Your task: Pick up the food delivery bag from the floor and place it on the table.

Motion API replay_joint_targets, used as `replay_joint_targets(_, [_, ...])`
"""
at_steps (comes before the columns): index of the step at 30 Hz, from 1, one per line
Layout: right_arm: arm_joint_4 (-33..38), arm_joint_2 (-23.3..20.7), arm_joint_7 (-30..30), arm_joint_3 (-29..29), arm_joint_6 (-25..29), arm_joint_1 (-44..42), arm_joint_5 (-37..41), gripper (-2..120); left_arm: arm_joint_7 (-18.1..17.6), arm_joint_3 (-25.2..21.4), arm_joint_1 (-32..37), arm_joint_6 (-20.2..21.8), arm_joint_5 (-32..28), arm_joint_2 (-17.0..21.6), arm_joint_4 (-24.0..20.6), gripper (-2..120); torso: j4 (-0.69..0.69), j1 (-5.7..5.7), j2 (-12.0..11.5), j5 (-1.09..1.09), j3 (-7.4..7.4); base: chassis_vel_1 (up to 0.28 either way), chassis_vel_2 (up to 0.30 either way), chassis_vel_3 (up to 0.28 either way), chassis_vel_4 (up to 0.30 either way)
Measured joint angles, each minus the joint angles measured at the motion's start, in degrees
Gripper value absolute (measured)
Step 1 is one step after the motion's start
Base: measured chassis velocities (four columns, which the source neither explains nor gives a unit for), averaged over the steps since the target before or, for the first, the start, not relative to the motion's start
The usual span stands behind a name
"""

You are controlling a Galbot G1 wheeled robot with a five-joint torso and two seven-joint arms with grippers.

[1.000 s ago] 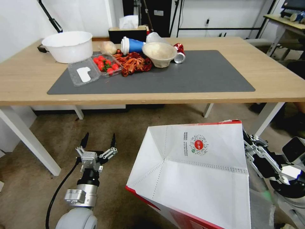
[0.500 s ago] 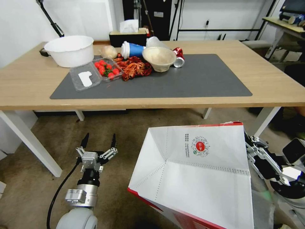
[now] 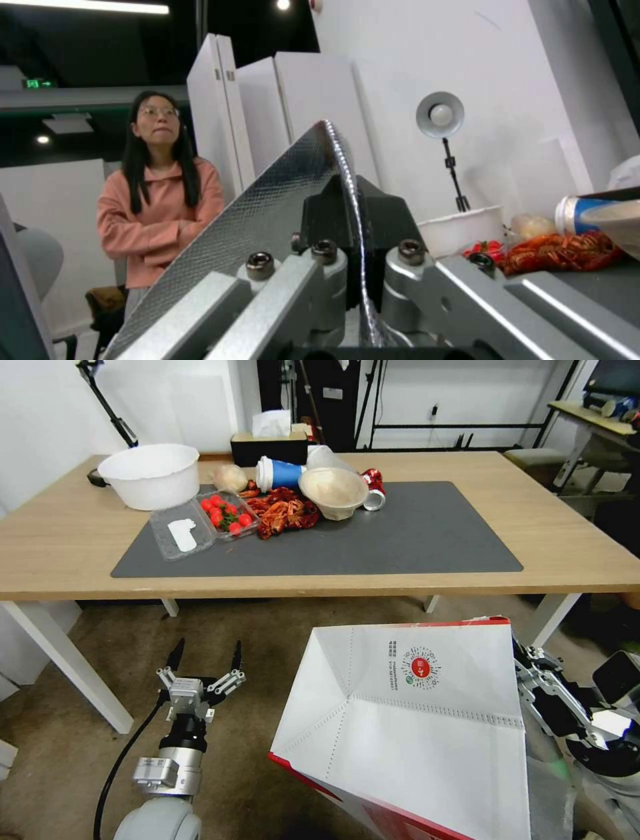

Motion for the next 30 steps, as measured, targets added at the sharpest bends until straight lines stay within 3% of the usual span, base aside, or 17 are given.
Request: replay_joint_targets(30, [-0.30,0.71,-1.62,-0.01,-0.03,-0.17,-0.99,0,-0.73,-0.28,0.47,0.73,0.31,0.27,-0.68,100,0.00,2.76,7.18,0.00,4.42,0.000,0.000,0.000,0.000])
